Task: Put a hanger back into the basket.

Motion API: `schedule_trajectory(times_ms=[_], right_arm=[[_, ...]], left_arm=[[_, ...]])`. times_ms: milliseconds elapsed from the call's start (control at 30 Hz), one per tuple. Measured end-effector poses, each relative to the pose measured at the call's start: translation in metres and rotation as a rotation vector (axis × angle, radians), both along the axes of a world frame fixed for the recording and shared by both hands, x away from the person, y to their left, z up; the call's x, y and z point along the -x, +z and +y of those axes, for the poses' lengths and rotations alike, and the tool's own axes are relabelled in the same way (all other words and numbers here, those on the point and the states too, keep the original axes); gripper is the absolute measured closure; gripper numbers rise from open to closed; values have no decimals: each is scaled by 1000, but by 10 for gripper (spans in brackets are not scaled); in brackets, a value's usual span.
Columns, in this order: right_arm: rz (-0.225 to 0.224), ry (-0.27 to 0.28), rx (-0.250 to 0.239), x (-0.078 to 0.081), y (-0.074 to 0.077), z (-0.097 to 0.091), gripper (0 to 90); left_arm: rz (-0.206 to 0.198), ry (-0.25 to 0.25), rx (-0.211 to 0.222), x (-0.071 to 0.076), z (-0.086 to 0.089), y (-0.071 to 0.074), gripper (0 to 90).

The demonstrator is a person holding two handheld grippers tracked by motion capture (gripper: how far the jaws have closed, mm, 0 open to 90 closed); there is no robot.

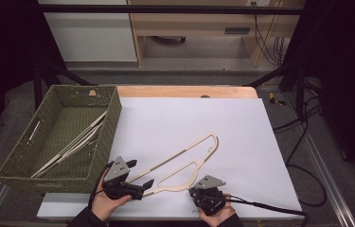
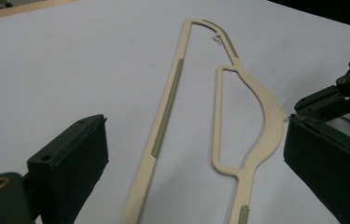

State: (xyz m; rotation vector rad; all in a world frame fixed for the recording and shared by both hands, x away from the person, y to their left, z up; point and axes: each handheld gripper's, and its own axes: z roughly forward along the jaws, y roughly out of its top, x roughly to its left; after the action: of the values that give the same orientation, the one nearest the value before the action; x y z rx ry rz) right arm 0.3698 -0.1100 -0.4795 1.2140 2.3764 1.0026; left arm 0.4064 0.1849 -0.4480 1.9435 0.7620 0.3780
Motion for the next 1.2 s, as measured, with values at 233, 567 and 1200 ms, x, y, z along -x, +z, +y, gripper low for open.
schedule_trajectory(times_ms=[233, 567, 1200], right_arm=[[41, -22, -27, -5, 2, -1, 894], [45, -12, -66, -8, 15, -5, 895], [5, 25, -83, -12, 31, -13, 896]], left_arm=[[2, -29, -8, 0, -7, 2, 65], [23, -129, -72, -1, -34, 4, 73], [69, -277, -323, -14, -99, -12, 280]])
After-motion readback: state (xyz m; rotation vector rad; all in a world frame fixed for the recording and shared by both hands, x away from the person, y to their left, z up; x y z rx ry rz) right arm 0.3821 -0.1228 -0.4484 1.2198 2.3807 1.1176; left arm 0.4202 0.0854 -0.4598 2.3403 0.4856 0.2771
